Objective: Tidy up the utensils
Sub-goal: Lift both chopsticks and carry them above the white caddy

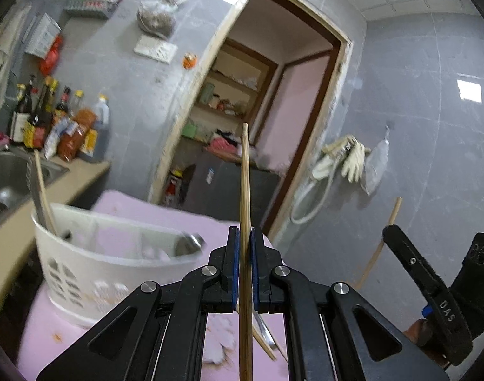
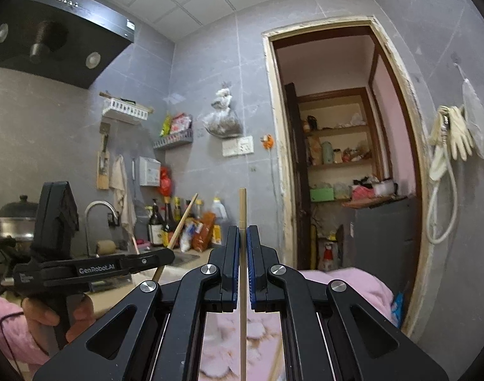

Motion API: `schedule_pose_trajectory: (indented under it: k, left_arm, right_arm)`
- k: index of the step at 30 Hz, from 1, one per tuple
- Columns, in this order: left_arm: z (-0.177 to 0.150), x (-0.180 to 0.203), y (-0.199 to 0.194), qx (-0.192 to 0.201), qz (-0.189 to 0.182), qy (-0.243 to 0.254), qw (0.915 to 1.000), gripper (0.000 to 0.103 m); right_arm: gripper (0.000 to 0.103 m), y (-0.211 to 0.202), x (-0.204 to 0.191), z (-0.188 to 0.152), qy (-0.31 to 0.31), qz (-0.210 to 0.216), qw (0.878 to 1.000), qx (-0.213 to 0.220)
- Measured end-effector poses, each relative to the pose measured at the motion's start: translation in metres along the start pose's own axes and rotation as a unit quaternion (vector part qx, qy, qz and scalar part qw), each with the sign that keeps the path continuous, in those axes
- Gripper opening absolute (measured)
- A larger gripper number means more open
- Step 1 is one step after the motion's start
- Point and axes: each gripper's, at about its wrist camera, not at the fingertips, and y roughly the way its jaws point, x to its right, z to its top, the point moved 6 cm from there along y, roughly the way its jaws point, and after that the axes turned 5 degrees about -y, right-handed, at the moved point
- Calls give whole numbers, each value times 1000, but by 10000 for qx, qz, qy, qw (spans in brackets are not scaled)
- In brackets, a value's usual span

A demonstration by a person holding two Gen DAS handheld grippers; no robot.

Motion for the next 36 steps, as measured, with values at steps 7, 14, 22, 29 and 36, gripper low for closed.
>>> schedule_pose_trajectory:
  k: [7,14,22,29,36]
  left_arm:
    - [55,-37,-16,663,462,-74,9967,4]
    - [103,-85,-22,1219,1010,-141,9873,4]
    - [120,-138,-16,1658,1479,-294,9746,4]
    - [104,-162,0,1735,1730,-352,9689,4]
    - [84,-153,8,1688,1872,-14,9677,4]
  right_arm:
    - [3,35,-21,27,-1,292,9993,231]
    - [3,84,-43,54,205,588,9965,554]
    - [3,136,-62,53,230,612,9960,601]
    - [3,168,-64,19,53,414,9989,199]
    - [3,179,-56,-5,184,396,9990,-135]
